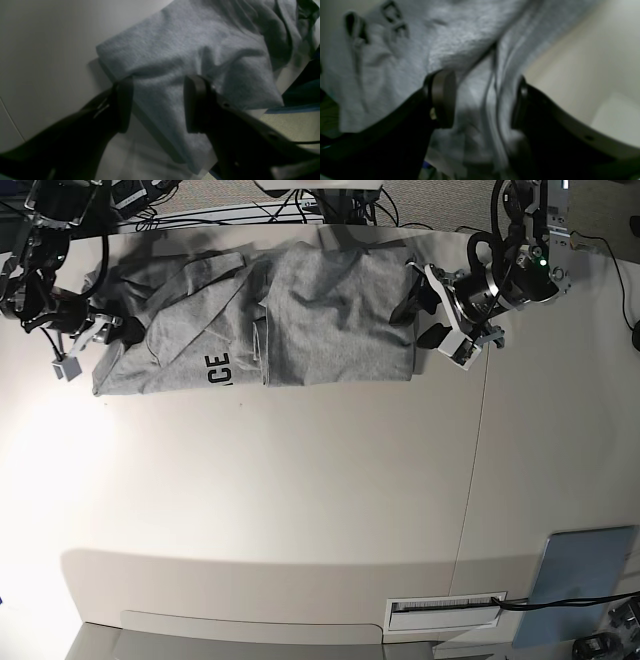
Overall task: Fold the T-shirt properly
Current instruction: 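Press the folded end flat and lift the left gripper away, then grasp the folded strip's ends with both grippers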
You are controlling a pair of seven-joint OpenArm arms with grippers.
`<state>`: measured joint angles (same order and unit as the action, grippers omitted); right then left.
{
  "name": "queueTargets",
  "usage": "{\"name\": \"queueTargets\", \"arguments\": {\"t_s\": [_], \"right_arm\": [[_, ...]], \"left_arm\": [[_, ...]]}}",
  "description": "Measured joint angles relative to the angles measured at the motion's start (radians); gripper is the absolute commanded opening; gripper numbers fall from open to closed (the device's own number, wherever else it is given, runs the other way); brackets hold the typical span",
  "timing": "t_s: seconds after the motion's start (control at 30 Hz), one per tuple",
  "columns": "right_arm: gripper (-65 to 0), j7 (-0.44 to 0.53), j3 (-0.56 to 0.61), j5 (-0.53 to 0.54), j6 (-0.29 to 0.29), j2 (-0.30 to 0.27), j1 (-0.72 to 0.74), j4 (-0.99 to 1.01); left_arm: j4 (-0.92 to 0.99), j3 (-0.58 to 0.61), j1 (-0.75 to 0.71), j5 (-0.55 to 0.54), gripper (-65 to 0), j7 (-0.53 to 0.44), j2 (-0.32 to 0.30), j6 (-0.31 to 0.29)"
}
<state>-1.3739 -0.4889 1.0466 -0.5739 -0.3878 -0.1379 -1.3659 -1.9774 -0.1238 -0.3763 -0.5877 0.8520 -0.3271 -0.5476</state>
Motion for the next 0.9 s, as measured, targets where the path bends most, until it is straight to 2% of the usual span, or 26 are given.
{"name": "queueTargets", "arguments": {"t_s": [0.2, 0.27, 0.37, 0.4, 0.43, 0.57, 0.8, 0.9], "right_arm": [[-35.3, 0.051, 0.0, -0.008, -0.003, 0.045, 0.002, -0.001], [-43.1, 0.069, 0.0, -0.036, -0.003, 0.048, 0.002, -0.002], [-59.5, 0.097, 0.0, -0.076, -0.002, 0.056, 0.002, -0.002], [-63.7, 0.108, 0.0, -0.08, -0.002, 0.058, 0.0, -0.002], [-65.0, 0.127, 0.0, -0.092, -0.003, 0.058, -0.001, -0.001], [-65.0, 0.204, 0.001, -0.136, -0.003, 0.052, -0.001, 0.0], [-65.0, 0.195, 0.003, -0.165, 0.016, -0.065, -0.009, -0.011], [-65.0, 0.144, 0.001, -0.163, 0.029, -0.069, -0.012, -0.113]], "left_arm": [[0.0, 0.0, 0.0, 0.003, -34.3, 0.0, 0.0, 0.0], [0.0, 0.0, 0.0, 0.023, -34.3, 0.0, 0.0, 0.0], [0.0, 0.0, 0.0, 0.027, -34.3, 0.0, 0.0, 0.0], [0.0, 0.0, 0.0, 0.027, -34.3, 0.0, 0.0, 0.0], [0.0, 0.0, 0.0, 0.027, -34.3, 0.0, 0.0, 0.0], [0.0, 0.0, 0.0, 0.069, -34.3, 0.0, 0.0, 0.0], [0.013, 0.0, -0.008, 0.09, -34.3, -0.008, 0.0, 0.0], [0.082, 0.0, -0.008, 0.149, -34.3, -0.06, 0.003, 0.004]]}}
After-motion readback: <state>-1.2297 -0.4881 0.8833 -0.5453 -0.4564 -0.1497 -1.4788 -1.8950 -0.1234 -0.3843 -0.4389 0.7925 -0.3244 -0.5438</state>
